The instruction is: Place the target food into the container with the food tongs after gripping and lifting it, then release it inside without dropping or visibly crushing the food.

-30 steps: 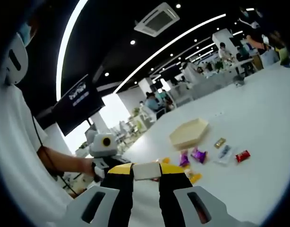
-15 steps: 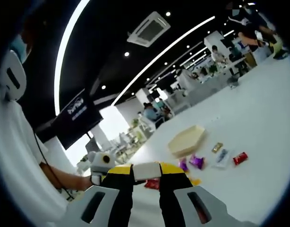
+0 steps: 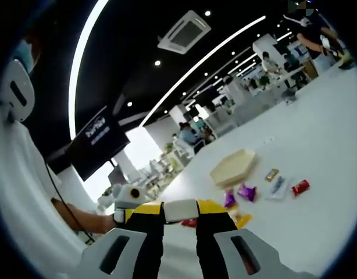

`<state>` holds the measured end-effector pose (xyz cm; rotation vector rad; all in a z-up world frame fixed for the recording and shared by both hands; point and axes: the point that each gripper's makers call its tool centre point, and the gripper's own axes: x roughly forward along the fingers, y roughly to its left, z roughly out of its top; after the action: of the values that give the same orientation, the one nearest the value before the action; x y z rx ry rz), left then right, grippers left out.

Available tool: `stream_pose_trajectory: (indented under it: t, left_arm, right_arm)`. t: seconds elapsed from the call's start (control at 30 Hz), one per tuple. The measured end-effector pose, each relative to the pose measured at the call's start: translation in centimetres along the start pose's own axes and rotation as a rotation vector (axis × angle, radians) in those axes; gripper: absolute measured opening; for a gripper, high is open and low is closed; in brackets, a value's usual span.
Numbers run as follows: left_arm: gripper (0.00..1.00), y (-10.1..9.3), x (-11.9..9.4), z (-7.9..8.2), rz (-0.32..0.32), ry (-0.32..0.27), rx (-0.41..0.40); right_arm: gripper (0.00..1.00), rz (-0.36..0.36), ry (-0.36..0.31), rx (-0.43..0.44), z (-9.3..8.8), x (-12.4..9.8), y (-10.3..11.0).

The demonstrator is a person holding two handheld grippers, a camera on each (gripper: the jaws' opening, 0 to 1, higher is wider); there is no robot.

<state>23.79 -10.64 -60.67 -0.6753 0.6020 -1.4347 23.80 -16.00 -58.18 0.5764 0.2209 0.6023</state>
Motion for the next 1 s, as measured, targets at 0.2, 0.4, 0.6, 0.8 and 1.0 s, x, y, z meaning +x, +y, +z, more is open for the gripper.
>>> stream_pose_trajectory:
  t: [0.2, 0.4, 0.6, 0.8, 1.0]
  left_arm:
    - [0.40, -0.03, 0.14, -0.28, -0.006, 0.015, -0.010]
    - [0.40, -0.02, 0.28, -0.43, -0.010, 0.023, -0.015]
    - [0.39, 0.17, 0.40, -0.37, -0.008, 0.024, -0.021]
    - [0.36, 0.14, 0.55, -0.26, -0.009, 0.024, -0.028]
    - [0.34, 0.00, 0.58, -0.31, -0.013, 0.026, -0.004]
  right_arm:
    - [0.19, -0.004, -0.006, -0.005, 0.13, -0.28, -0.01]
    - [0.19, -0.010, -0.005, -0.004, 0.10, -0.57, -0.19]
    - [0.19, -0.010, -0.004, -0.006, 0.23, -0.58, -0.22]
    - [0.19, -0.008, -0.003, -0.010, 0.36, -0.56, -0.30]
    - [0.19, -0.005, -0.002, -0.009, 0.32, -0.61, -0.18]
